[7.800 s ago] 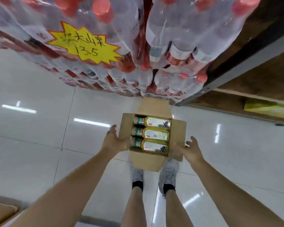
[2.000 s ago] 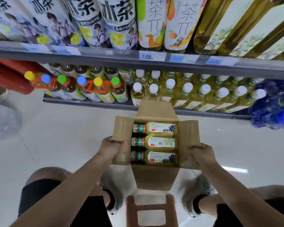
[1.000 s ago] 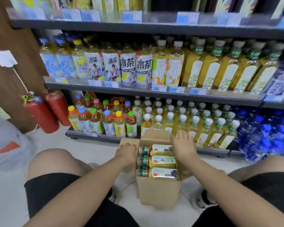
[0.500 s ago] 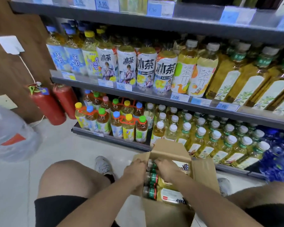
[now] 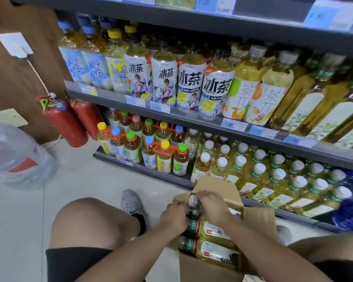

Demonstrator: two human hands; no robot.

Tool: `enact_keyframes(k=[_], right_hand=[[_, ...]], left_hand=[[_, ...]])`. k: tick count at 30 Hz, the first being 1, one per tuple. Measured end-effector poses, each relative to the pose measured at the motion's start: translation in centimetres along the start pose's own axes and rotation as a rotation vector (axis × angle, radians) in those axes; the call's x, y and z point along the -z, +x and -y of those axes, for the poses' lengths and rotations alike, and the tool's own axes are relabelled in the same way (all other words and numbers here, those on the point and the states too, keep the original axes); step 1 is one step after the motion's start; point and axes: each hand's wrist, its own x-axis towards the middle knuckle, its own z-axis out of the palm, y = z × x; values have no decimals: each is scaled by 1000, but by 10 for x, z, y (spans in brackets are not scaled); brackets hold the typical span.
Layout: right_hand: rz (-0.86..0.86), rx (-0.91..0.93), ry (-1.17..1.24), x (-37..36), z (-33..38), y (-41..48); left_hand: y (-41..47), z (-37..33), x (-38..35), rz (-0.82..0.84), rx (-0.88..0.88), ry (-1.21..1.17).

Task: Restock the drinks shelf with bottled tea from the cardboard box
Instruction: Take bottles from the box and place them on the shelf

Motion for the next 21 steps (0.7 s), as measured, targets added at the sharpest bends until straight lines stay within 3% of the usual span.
enact_keyframes(k=[4, 8, 11, 15, 19, 21], right_hand=[[-171, 1, 380, 38, -4, -18], [-348, -42, 520, 75, 17, -33], [-403, -75, 621, 99, 28, -41], [-335, 24, 642, 106, 24, -44], [-275, -85, 485, 81, 1, -46], [-80, -115, 328, 53, -4, -47]], left_hand=[[-7, -19, 1, -68, -78, -168], [-21, -37, 11, -135, -108, -540], [-24, -36, 20, -279, -93, -637], [-22, -25, 25, -360, -79, -665], [-20, -16, 32, -431, -54, -733], [-17, -10, 35, -459, -19, -757]])
